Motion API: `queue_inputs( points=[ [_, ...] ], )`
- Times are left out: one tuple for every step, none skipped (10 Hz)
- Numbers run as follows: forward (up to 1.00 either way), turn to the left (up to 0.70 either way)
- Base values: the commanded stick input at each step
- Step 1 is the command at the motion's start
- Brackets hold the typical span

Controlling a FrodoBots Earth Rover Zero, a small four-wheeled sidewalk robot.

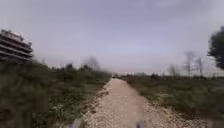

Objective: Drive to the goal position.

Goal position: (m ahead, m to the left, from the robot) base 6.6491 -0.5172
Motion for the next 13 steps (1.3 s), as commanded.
queue_inputs(
  points=[
    [0.70,0.00],
    [0.70,0.00],
    [0.70,-0.07],
    [0.70,-0.28],
    [0.70,-0.13],
    [0.70,-0.03],
    [0.70,0.00],
    [0.70,0.00],
    [0.70,0.00],
    [0.70,0.00],
    [0.70,0.00],
    [0.70,0.00],
    [0.70,0.00]
  ],
)
